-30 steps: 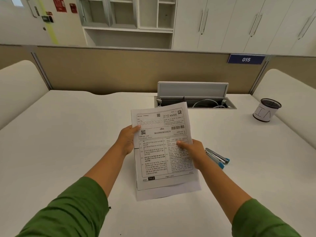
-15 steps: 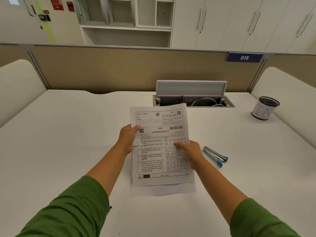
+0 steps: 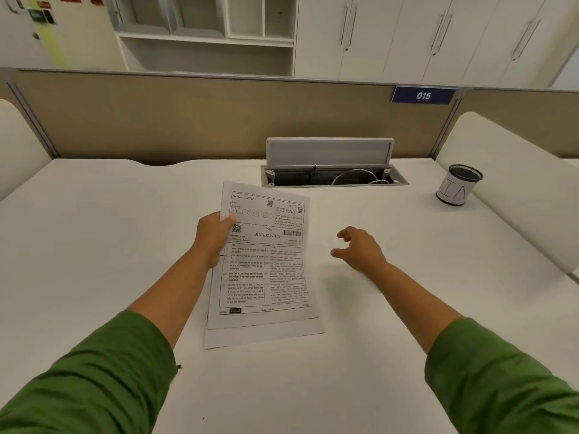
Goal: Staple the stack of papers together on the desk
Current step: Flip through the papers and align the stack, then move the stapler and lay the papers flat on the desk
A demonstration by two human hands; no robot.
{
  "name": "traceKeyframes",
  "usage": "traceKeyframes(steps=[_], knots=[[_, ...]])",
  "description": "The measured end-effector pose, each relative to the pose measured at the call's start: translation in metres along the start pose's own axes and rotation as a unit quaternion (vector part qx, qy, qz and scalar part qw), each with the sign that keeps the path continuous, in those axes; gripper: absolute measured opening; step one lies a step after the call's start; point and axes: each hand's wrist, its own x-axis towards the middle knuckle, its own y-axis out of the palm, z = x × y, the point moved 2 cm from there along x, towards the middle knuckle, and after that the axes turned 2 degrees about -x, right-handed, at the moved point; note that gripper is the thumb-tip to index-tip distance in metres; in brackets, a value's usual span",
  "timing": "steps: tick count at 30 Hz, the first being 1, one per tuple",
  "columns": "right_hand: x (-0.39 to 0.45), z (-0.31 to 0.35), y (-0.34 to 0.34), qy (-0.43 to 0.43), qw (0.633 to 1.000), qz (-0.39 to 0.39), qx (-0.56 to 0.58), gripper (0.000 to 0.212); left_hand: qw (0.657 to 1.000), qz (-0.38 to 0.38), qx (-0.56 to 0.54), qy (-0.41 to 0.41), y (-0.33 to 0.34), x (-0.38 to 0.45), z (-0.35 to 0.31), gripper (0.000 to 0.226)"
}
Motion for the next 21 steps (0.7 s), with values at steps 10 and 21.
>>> traceKeyframes(steps=[10, 21], knots=[[-0.008, -0.055, -0.028, 0.068, 0.940, 0.190, -0.274, 0.057, 0.998, 0.016, 0.046, 0.030, 0.017, -0.004, -0.001, 0.021], [-0.023, -0.035, -0.036, -0.077, 0.996, -0.026, 0.043, 0.051, 0.997, 0.023, 0.058, 0.040, 0.022, -0.005, -0.001, 0.015]])
